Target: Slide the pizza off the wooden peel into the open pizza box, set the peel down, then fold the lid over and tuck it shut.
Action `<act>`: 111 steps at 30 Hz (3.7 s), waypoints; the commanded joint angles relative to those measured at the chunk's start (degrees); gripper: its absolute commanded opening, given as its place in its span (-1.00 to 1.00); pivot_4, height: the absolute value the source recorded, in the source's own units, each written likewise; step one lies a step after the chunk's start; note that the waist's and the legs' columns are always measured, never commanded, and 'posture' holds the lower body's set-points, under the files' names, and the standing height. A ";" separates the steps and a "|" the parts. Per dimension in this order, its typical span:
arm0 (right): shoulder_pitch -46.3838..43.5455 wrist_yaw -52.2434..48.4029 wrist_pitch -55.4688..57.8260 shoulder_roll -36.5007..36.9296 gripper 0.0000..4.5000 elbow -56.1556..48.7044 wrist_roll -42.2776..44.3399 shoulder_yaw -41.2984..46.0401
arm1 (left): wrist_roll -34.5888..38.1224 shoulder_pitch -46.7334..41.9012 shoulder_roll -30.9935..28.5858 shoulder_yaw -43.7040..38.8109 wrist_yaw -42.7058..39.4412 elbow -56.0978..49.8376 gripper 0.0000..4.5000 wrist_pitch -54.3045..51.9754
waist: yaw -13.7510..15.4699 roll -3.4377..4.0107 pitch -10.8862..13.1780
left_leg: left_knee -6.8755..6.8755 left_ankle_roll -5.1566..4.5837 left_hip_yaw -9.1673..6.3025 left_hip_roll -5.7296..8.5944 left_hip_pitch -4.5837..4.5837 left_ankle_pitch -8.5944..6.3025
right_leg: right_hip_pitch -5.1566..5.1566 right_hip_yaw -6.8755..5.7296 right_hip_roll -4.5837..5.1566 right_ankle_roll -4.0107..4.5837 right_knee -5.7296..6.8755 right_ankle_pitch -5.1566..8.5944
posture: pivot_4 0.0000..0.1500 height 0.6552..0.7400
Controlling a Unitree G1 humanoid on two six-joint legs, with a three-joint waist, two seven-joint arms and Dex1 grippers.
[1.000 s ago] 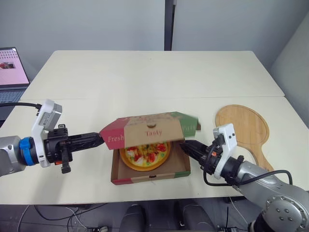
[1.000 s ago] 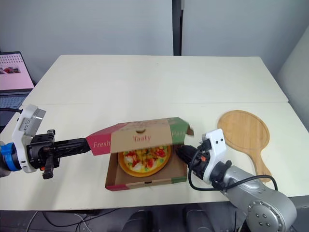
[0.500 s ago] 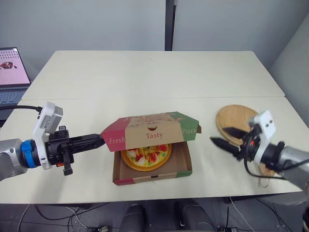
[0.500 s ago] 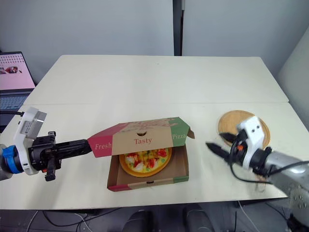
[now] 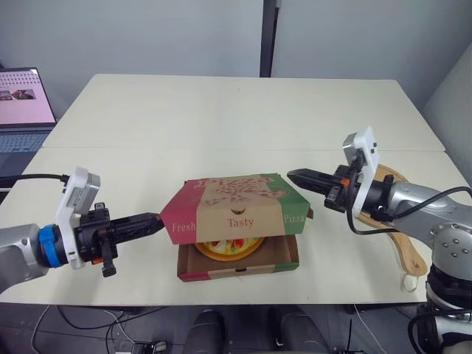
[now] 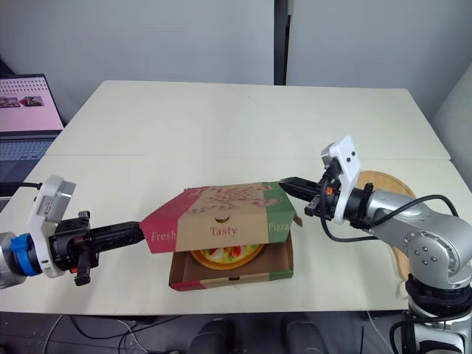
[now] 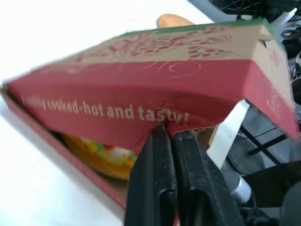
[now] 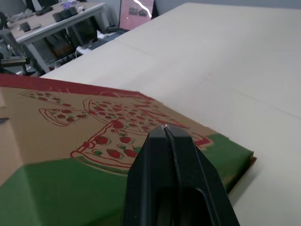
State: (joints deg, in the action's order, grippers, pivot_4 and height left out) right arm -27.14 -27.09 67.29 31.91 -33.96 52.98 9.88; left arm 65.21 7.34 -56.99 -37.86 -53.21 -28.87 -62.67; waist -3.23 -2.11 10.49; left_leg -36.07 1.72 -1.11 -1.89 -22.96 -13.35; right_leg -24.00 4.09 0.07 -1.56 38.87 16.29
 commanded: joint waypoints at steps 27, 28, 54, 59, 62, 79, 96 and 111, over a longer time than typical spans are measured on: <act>6.76 -0.65 -7.62 2.83 -1.00 -5.70 -2.80 -8.05 | -21.40 -33.21 -3.93 37.69 -13.64 11.39 -0.99 16.64 | 0.53 -0.06 -0.04 | -0.04 -0.01 -0.01 0.18 0.00 0.01 | 0.03 -0.08 -0.21 -0.05 0.06 -0.03 | 1.00 0.78; 6.83 -0.31 -8.55 2.46 -1.00 -5.94 -2.85 -7.23 | -22.91 -33.68 -3.42 39.22 -14.40 11.99 -0.99 17.70 | 0.49 -0.06 -0.04 | -0.04 -0.01 -0.01 0.18 0.01 0.01 | 0.04 -0.07 -0.25 -0.05 0.07 -0.03 | 1.00 0.78; 17.01 -10.15 -12.41 7.92 -1.00 -2.50 -5.56 -9.40 | -25.94 -35.36 -1.10 39.44 -19.74 16.27 -0.99 18.63 | 0.63 -0.08 -0.05 | -0.31 -0.02 -0.21 0.13 0.03 0.00 | 0.29 -0.19 -0.35 -0.07 0.08 -0.03 | 1.00 0.78; 18.47 -7.41 -9.33 6.13 -1.00 -2.39 -3.19 -9.25 | -26.02 -34.54 -0.50 39.34 -19.43 15.86 -0.99 18.59 | 0.68 -0.08 -0.05 | -0.35 -0.02 -0.25 0.13 0.04 0.00 | 0.33 -0.23 -0.35 -0.07 0.09 -0.03 | 1.00 0.78; 19.90 -6.30 -9.36 5.65 -1.00 -2.32 -3.72 -9.64 | -26.08 -34.11 -0.04 39.57 -19.17 15.44 -0.99 18.61 | 0.70 -0.08 -0.05 | -0.35 -0.02 -0.25 0.13 0.04 0.00 | 0.33 -0.24 -0.35 -0.07 0.09 -0.03 | 1.00 0.78; 21.83 -16.39 -19.20 20.46 -0.27 -6.58 -3.88 6.90 | -29.54 -35.89 0.26 41.73 -22.60 17.49 -1.00 20.84 | 0.90 -0.05 -0.03 | -0.76 -0.03 -0.28 0.13 0.07 -0.01 | 0.55 -0.28 -0.36 -0.22 0.10 -0.11 | 1.00 0.78; 12.76 -16.57 -27.31 21.40 0.51 -12.50 -20.51 -17.15 | -33.12 -40.71 3.22 47.93 -28.27 17.50 -1.00 22.89 | 1.34 -0.05 -0.03 | -0.84 -0.04 -0.29 0.15 0.04 -0.01 | 0.58 -0.28 -0.35 -0.22 0.08 -0.12 | 1.00 0.78; 15.65 -17.50 -29.59 18.94 0.51 -12.64 -25.22 -17.56 | -38.69 -38.43 3.36 50.64 -30.24 18.26 -1.00 27.50 | 1.37 -0.05 -0.03 | -0.86 -0.04 -0.30 0.15 0.04 -0.01 | 0.58 -0.28 -0.35 -0.22 0.10 -0.12 | 1.00 0.78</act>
State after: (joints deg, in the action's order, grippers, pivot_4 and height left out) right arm -11.67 -44.79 38.18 51.06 -44.70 27.19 -10.23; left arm 27.38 -31.30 -52.94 12.87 -83.09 -10.29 -36.31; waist -1.86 -2.16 10.46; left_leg -36.93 1.68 -1.40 -1.74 -22.92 -13.37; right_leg -23.42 3.82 -0.27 -1.79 38.96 16.17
